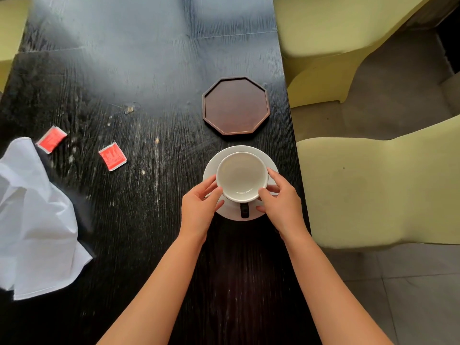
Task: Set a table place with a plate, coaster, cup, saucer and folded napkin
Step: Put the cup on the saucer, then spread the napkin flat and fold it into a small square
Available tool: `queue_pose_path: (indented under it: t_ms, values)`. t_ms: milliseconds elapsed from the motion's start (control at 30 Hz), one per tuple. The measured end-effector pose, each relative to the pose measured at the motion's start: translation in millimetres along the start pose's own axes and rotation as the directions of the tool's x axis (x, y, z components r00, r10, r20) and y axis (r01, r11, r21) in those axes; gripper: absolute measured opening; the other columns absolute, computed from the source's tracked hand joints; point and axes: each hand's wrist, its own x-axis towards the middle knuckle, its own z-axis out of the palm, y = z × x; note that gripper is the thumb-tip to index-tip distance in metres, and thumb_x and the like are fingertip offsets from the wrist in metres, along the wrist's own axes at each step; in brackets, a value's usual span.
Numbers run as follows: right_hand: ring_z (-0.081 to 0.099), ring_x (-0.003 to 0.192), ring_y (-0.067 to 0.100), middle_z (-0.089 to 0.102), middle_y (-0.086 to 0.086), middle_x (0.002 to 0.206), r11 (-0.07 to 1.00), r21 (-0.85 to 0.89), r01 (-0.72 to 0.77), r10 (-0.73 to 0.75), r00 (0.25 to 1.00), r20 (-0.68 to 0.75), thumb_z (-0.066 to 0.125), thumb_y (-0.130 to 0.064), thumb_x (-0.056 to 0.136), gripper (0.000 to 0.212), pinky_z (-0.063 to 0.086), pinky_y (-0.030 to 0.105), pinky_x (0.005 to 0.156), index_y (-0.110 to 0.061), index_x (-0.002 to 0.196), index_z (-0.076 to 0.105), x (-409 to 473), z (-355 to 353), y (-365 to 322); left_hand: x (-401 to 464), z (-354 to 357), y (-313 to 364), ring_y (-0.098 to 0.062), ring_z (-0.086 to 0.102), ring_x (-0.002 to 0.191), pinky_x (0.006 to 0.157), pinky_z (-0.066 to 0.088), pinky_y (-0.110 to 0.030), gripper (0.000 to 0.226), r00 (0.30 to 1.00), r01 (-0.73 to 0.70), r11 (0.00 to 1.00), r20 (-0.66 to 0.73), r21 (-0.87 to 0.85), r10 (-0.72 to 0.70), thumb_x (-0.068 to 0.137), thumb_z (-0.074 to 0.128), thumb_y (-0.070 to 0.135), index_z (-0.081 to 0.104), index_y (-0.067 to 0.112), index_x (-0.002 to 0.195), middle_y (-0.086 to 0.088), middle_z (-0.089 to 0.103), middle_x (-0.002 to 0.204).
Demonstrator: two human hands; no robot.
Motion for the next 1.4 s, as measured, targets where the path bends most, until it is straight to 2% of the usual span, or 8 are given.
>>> queue_pose_path:
  t_ms: [200, 300, 367, 467, 567, 667, 1100, 1400]
  values:
    - [0.06, 0.101, 0.021, 0.062, 0.002, 0.115, 0.973, -0.22, 0.064, -0.061, 0.998, 0.02, 0.054, -0.02, 0.087, 0.051, 0.049, 0.033, 0.087, -0.027, 0.136, 0.044, -2.4, -5.1, -4.6, 2.6, -8.0, -0.7, -0.002, 0.062, 0.103, 0.085, 0.053, -0.029, 0.036, 1.0, -0.011, 0.978, 0.008, 0.208, 0.009, 0.088, 0.06, 0.014, 0.06, 0.023, 0.123, 0.005, 0.066, 0.113]
    - [0.059, 0.1, 0.025, 0.058, 0.007, 0.12, 0.903, -0.422, 0.086, -0.092, 0.996, 0.007, 0.052, -0.023, 0.089, 0.044, 0.048, 0.036, 0.083, -0.023, 0.133, 0.047, -10.5, -13.9, -15.6, -3.3, -15.2, 12.2, 0.0, 0.061, 0.096, 0.079, 0.048, -0.019, 0.036, 0.996, -0.083, 0.896, 0.027, 0.436, 0.079, 0.088, 0.058, 0.022, 0.059, 0.022, 0.124, 0.005, 0.066, 0.108]
    - [0.058, 0.099, 0.025, 0.058, 0.007, 0.119, 0.832, -0.54, 0.126, -0.137, 0.99, 0.02, 0.049, -0.024, 0.09, 0.036, 0.048, 0.035, 0.077, -0.019, 0.125, 0.053, -17.6, -19.3, -28.8, -9.9, -18.7, 28.9, 0.003, 0.059, 0.085, 0.069, 0.044, -0.013, 0.03, 0.988, -0.156, 0.788, 0.081, 0.595, 0.134, 0.088, 0.057, 0.026, 0.062, 0.021, 0.117, 0.007, 0.066, 0.098]
    - [0.055, 0.103, 0.026, 0.06, 0.008, 0.113, 0.711, -0.658, 0.248, -0.241, 0.965, 0.103, 0.047, -0.024, 0.09, 0.03, 0.045, 0.034, 0.077, -0.015, 0.115, 0.06, -33.3, -21.6, -56.4, -23.5, -23.8, 62.0, -0.004, 0.058, 0.076, 0.067, 0.047, -0.026, 0.019, 0.956, -0.285, 0.496, 0.206, 0.82, 0.208, 0.088, 0.054, 0.033, 0.062, 0.023, 0.102, 0.009, 0.061, 0.089]
    - [0.056, 0.099, 0.025, 0.063, 0.006, 0.106, 0.572, -0.727, 0.379, -0.37, 0.911, 0.184, 0.047, -0.027, 0.089, 0.026, 0.042, 0.034, 0.08, -0.014, 0.106, 0.063, -51.9, -19.4, -88.1, -40.6, -30.4, 97.7, -0.015, 0.059, 0.08, 0.07, 0.048, -0.032, 0.021, 0.93, -0.331, 0.244, 0.272, 0.912, 0.247, 0.088, 0.05, 0.039, 0.059, 0.021, 0.095, 0.006, 0.061, 0.088]
    - [0.055, 0.102, 0.024, 0.061, 0.006, 0.111, 0.451, -0.748, 0.488, -0.44, 0.85, 0.289, 0.045, -0.031, 0.092, 0.03, 0.042, 0.035, 0.083, -0.016, 0.114, 0.059, -68.3, -16.1, -117.5, -60.6, -39.8, 127.1, -0.021, 0.06, 0.085, 0.074, 0.045, -0.033, 0.027, 0.903, -0.34, 0.094, 0.297, 0.936, 0.311, 0.088, 0.049, 0.041, 0.057, 0.018, 0.1, 0.001, 0.063, 0.093]
    - [0.052, 0.108, 0.029, 0.058, 0.009, 0.115, 0.177, -0.602, 0.778, -0.609, 0.567, 0.554, 0.045, -0.035, 0.09, 0.034, 0.039, 0.037, 0.087, -0.015, 0.116, 0.054, -152.7, 48.7, -182.0, -145.6, -141.1, 155.8, -0.019, 0.062, 0.091, 0.081, 0.052, -0.032, 0.034, 0.831, -0.135, 0.107, 0.054, 0.985, 0.554, 0.089, 0.048, 0.045, 0.058, 0.018, 0.108, -0.001, 0.066, 0.103]
    - [0.051, 0.104, 0.032, 0.057, 0.009, 0.108, 0.139, -0.565, 0.813, -0.605, 0.521, 0.602, 0.049, -0.032, 0.088, 0.027, 0.037, 0.037, 0.081, -0.013, 0.107, 0.055, -197.5, 151.4, -197.4, -156.2, -277.3, 138.5, -0.02, 0.063, 0.098, 0.078, 0.047, -0.03, 0.038, 0.818, -0.08, 0.171, -0.033, 0.982, 0.574, 0.089, 0.05, 0.042, 0.057, 0.019, 0.119, 0.0, 0.068, 0.111]
